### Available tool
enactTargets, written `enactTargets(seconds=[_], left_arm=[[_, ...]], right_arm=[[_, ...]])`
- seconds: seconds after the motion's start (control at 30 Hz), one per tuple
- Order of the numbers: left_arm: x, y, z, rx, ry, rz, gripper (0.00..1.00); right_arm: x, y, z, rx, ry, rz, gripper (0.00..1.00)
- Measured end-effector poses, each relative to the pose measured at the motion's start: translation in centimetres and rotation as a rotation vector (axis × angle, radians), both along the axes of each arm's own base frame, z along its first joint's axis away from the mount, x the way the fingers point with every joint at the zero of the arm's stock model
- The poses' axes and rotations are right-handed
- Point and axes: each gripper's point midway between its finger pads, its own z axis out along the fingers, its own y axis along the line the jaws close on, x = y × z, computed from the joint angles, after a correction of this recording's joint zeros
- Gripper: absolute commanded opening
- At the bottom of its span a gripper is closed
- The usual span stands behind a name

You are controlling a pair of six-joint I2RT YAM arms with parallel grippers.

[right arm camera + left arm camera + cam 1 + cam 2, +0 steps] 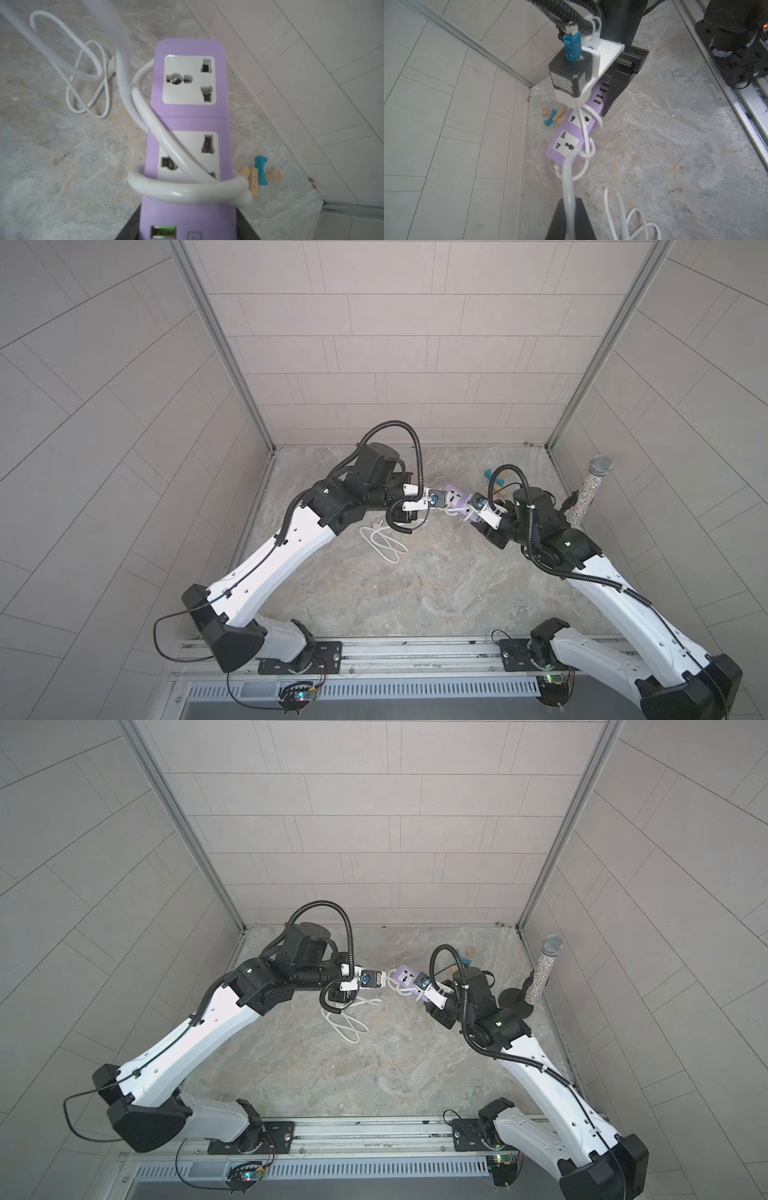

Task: Wrap the cord around the power strip
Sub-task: Wrap the power cord around the power strip.

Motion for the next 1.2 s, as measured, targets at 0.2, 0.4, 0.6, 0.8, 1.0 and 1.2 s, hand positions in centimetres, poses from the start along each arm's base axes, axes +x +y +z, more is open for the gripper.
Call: enactTargets(seconds=[0.2,0.4,0.6,0.8,1.0,1.2], left_arm=[[1.1,-0.3,-0.7,0.060,-0.028,-0.003,0.00],[3.9,0.7,-3.0,0.233,-0.124,0.079,0.00],[5.4,1.7,-3.1,0.318,-0.179,0.130,0.00],[6.3,2.7,-2.1,0.371,-0.247,0.173,0.00],[7.1,3.5,-1.9,0.434,-0.304,0.194,0.00],[6.5,2.6,-1.8,0.398,-0.290,0.154,0.00]], right_arm=[[-3.2,2.8,-2.1,0.074,0.045,0.184,0.00],[-5.0,4.1,-3.0,0.176,0.056,0.256,0.00],[-5.2,4.3,-2.6,0.226,0.012,0.247,0.00],[-4.5,4.0,-1.7,0.228,-0.033,0.211,0.00],[-3.9,3.9,-1.7,0.230,-0.036,0.187,0.00],[-4.3,4.9,-1.7,0.256,-0.019,0.239,0.00]])
